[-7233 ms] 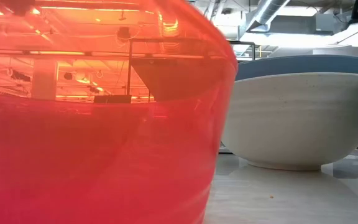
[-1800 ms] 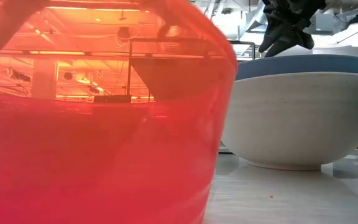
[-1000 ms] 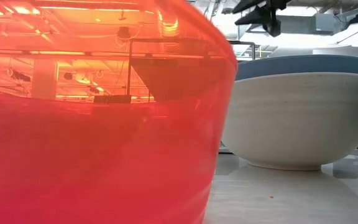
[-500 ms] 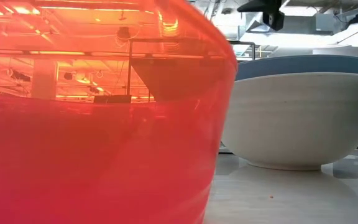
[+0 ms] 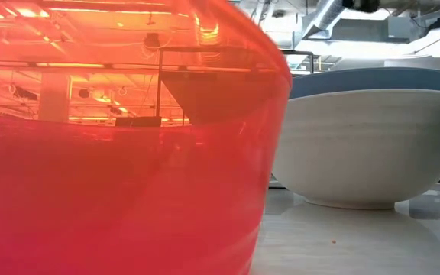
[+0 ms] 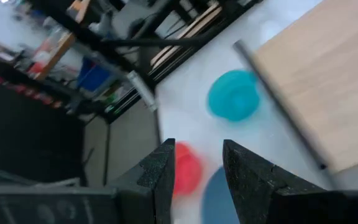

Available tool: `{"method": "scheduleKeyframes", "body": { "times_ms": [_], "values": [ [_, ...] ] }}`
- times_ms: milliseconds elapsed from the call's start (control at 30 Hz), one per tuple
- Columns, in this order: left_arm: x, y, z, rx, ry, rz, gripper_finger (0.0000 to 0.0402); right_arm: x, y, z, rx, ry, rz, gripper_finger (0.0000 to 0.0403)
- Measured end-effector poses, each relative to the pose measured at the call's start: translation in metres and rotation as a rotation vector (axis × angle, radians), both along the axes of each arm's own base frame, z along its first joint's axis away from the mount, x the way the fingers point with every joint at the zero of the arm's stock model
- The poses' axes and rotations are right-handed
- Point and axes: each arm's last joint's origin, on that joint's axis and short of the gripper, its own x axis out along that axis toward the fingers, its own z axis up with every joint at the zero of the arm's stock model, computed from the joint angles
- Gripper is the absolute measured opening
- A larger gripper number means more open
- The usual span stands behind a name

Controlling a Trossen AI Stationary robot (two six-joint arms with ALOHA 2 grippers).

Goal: Place and stack bowls onto a shelf
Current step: Stack the orange bowl on top of the green bowl on the shelf

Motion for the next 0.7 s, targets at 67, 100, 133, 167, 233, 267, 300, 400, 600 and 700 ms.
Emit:
{"method": "scheduleKeyframes", "body": {
  "times_ms": [67, 100, 133, 167, 233, 267, 300, 400, 600, 700],
  "values": [
    [-0.004, -0.008, -0.004, -0.001, 0.004, 0.002, 0.0, -0.003, 0.012, 0.002, 0.019, -0.02, 0.02, 0.0161],
    [-0.005, -0.012, -0.006, 0.003, 0.0, 0.01, 0.0, -0.004, 0.018, 0.003, 0.026, -0.033, 0.024, 0.0161],
    [-0.006, -0.015, -0.008, 0.005, -0.009, 0.019, 0.0, -0.004, 0.024, 0.003, 0.026, -0.045, 0.018, 0.0161],
    [-0.005, -0.018, -0.01, 0.007, -0.017, 0.024, 0.0, -0.004, 0.029, 0.003, 0.023, -0.059, 0.013, 0.0161],
    [-0.006, -0.023, -0.014, 0.012, -0.021, 0.02, 0.0, -0.004, 0.041, 0.002, 0.009, -0.072, 0.009, 0.0161],
    [-0.008, -0.026, -0.016, 0.013, -0.015, 0.014, 0.0, -0.004, 0.045, 0.001, 0.006, -0.082, 0.004, 0.0161],
    [-0.01, -0.028, -0.017, 0.01, -0.01, 0.013, 0.0, -0.002, 0.049, 0.001, 0.007, -0.096, 0.0, 0.0161],
    [-0.009, -0.031, -0.019, -0.008, -0.015, 0.051, 0.0, 0.001, 0.06, -0.004, 0.01, -0.086, -0.003, 0.0161],
    [-0.006, -0.036, -0.023, -0.008, 0.011, 0.034, 0.0021, 0.015, 0.079, -0.02, 0.052, -0.048, 0.001, 0.0161],
    [-0.006, -0.039, -0.024, -0.015, 0.023, 0.014, 0.0049, 0.023, 0.089, -0.027, 0.069, -0.051, 0.012, 0.0161]
  ]
}}
